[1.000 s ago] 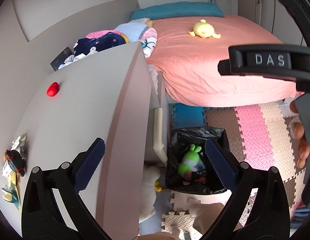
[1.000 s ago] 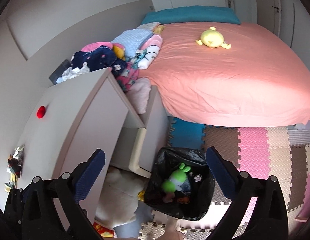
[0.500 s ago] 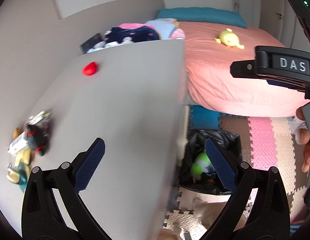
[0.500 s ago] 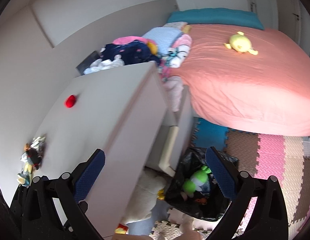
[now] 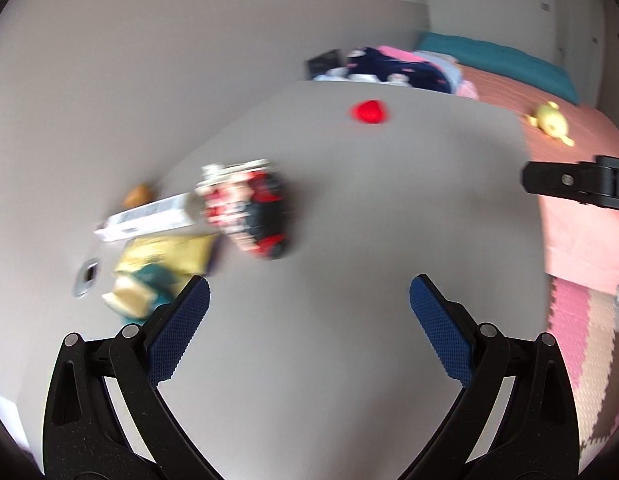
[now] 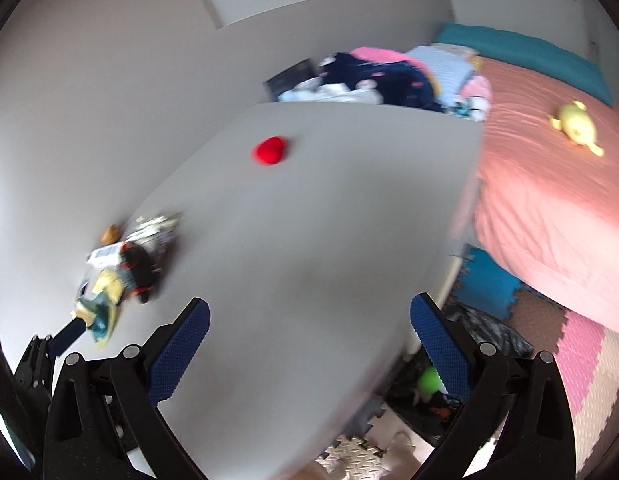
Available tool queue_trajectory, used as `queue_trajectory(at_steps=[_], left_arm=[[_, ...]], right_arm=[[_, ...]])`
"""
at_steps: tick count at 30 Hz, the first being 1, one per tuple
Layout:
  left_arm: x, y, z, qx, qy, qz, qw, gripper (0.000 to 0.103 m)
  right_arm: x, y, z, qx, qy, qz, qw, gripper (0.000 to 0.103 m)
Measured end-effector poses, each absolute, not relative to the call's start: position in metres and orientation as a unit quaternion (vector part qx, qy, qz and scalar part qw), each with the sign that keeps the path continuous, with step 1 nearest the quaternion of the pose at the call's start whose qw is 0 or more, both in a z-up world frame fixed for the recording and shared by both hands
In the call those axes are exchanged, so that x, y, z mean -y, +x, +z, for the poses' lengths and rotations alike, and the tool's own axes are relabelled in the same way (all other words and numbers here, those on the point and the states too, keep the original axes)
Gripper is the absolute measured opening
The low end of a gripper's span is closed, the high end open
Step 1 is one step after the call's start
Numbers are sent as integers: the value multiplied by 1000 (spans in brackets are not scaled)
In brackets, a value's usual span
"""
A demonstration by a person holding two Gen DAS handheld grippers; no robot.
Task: Collect trash
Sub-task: 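Move both tools back over the desk toward the remaining items, then grasp the teal-and-cream holder with the left tool while the right tool grasps the red-and-black doll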
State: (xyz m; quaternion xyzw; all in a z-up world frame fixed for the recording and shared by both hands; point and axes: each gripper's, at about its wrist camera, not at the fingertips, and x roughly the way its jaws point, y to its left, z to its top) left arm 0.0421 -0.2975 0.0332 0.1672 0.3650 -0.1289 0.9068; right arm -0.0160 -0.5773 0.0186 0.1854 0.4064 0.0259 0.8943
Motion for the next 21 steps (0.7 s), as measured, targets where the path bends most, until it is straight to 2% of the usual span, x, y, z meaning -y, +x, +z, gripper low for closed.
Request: queue_trajectory(at_steps=[9,19,21], left_arm=[[203,86,30,-379,122,-62,915,97],[172,113,14,-382,111,-71,915,97],[173,114,11,-381,114,-77,914,94]], right_arm=[[510,12,20,-423,156,82,889,100],[453,46,20,-434,150,124,880,98],[440,55,21,-435,141,132,879,97]])
